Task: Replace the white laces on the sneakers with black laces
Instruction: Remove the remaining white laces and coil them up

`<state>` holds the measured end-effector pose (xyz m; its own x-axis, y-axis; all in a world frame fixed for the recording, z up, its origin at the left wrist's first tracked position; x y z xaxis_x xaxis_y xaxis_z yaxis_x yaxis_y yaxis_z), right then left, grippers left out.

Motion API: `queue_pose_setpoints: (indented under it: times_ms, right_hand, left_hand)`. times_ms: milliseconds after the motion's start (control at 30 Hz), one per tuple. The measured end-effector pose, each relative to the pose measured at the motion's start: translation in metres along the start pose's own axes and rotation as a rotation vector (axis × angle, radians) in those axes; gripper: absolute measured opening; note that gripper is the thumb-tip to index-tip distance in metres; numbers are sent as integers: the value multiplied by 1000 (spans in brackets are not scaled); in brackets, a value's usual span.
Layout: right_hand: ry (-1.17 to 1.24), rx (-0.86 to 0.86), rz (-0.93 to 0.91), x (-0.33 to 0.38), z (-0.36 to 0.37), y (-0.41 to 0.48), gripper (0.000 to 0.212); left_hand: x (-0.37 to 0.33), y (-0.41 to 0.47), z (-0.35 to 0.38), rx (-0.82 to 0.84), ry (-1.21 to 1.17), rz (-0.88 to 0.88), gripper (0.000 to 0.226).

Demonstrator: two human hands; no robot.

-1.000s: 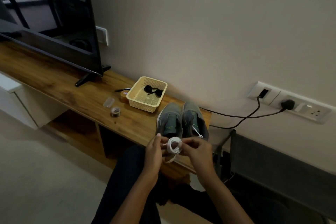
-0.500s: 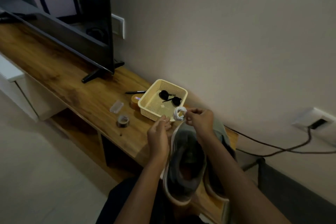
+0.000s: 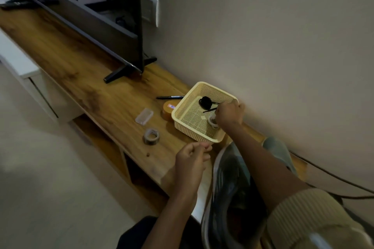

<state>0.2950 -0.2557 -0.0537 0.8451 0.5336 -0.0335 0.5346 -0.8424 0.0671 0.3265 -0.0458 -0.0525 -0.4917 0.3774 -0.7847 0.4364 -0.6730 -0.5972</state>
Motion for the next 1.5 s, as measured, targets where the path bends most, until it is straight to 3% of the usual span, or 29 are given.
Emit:
queue_pose_setpoints:
  times_ms: [167,300,433,600,833,1000,1167,1300,1400,1500]
  right_hand:
    - [-210,74,-59,5,8,-2,20]
    - [-199,43,-71,-1,-5,-8,23]
    - [-60,-65,-77,-25,-39,-27,27]
    - [302,-66,-58,-68,-75,-88,22]
    - [488,-45,29,-118,-98,-212,12]
    - [409,129,120,-131,-61,-271,11]
    - [220,145,62,-107,-54,-282,21]
    - [532,115,181,-113,-51,-280,13]
    - [762,-71,253,-123,-73,-292,15]
    - [908,-195,208,-122,-108,-307,16]
  left_hand:
    - [1,-1,-1,9,-4,-26,23]
    - [1,-4,7,46,1,-26,23]
    - [1,-10,13,71,-18,-15,22]
    - [2,-24,22,48,17,62,19]
    - [7,-56,41,94,117,304,18]
    - [23,-86,68,234,412,514,21]
    - [32,-104,80,266,603,629,18]
    - [26,-121,79,292,612,646,18]
    - [19,-135,71,312,565,639,17]
    - [11,-149,62,331,536,642,21]
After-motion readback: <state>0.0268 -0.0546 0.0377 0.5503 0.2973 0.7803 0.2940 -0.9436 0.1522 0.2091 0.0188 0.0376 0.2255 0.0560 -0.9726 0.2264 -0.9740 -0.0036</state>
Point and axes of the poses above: each hand's wrist, its own y-axis towards the middle knuckle, its own z-axis out of the palm, x = y × z, the point moved 5 cm from there along y, towards the middle knuckle, and after that the axes turned 9 degrees about -z, right-handed, at the moved point
